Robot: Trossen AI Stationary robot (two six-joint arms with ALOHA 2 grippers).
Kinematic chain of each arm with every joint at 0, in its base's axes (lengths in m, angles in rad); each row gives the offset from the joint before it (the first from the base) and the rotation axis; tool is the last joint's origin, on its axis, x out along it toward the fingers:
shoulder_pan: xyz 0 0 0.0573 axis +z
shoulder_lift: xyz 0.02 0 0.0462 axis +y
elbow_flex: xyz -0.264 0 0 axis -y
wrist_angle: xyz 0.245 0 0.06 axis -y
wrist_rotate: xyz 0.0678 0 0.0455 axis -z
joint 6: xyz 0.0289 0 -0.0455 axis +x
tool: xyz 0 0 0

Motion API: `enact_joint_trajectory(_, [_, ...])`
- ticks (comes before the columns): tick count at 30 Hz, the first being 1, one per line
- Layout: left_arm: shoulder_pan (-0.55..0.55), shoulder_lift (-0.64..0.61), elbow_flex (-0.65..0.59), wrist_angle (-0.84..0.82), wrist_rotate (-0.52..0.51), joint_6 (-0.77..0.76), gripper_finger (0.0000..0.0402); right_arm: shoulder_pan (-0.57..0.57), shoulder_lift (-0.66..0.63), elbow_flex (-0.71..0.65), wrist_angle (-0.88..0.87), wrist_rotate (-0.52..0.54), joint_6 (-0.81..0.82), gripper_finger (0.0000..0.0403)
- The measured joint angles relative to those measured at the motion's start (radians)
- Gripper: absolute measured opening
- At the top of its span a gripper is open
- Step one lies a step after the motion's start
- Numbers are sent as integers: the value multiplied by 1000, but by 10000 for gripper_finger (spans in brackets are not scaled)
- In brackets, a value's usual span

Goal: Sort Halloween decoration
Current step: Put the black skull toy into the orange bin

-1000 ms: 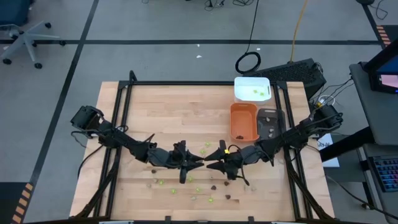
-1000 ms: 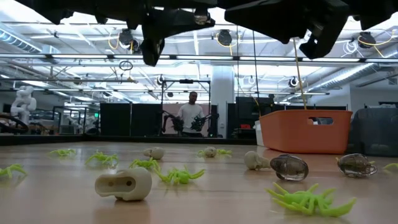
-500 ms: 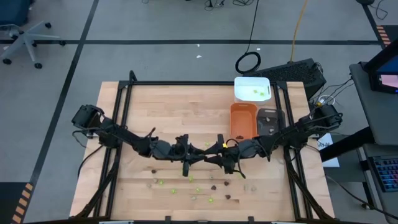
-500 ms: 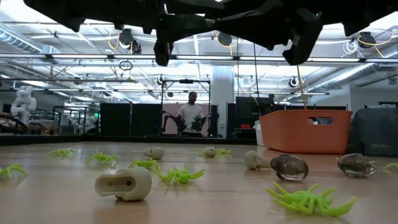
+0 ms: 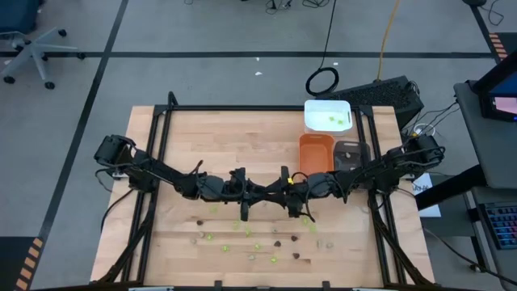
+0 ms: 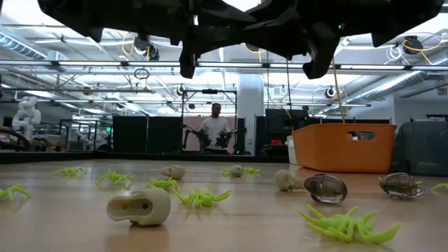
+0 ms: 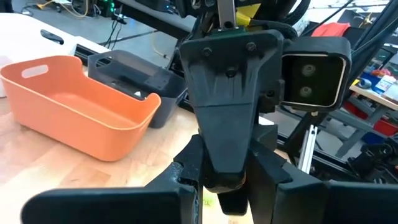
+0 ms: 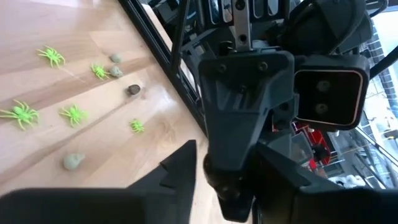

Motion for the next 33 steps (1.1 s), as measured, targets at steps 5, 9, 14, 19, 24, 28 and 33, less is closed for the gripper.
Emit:
enact_joint_trajectory(5, [1, 0, 0, -4, 1, 0, 71, -8, 0, 0, -10, -5, 2, 64])
enact_joint_trajectory(9, [1, 0, -1, -3, 1, -1, 75, -8, 0, 0, -11, -6, 26, 47])
enact_joint_trajectory(14, [1, 0, 0, 0, 5, -3, 117, 5, 0, 0, -16, -2, 80, 47])
enact_joint_trajectory(19, [-6, 0, 0, 6, 5, -1, 183, 31, 0, -1, -27, 1, 111, 47])
enact_joint_trajectory(24, [-29, -22, 1, 13, 12, 41, 214, 67, -2, -1, -38, 72, 195, 47])
enact_joint_trajectory(28, [-69, -47, 1, -7, 13, 136, 215, 103, -3, -1, -60, 109, 263, 47])
enact_joint_trajectory(33, [-126, -60, 1, -20, 11, 351, 216, 154, -3, -1, -74, 127, 347, 47])
